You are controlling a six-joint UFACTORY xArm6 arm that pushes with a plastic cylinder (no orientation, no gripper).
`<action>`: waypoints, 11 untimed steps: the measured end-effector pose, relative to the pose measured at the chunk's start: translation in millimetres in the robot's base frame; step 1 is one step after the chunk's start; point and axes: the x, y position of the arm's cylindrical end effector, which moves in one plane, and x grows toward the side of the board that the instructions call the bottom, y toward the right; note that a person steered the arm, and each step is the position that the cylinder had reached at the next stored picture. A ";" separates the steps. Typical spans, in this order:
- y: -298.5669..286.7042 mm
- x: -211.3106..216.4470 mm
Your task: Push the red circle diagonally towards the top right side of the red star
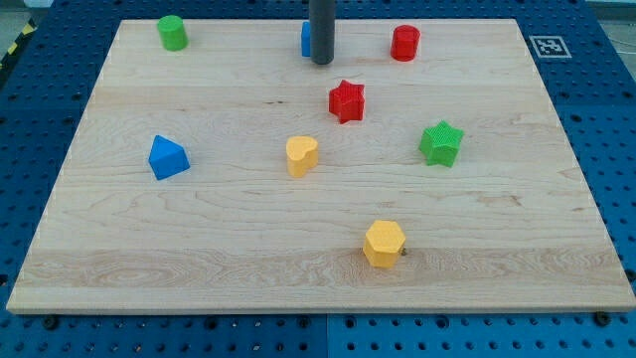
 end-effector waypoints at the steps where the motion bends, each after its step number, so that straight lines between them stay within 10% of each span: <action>1: 13.3 0.0; 7: 112.4 -77.0; 11: 121.8 10.1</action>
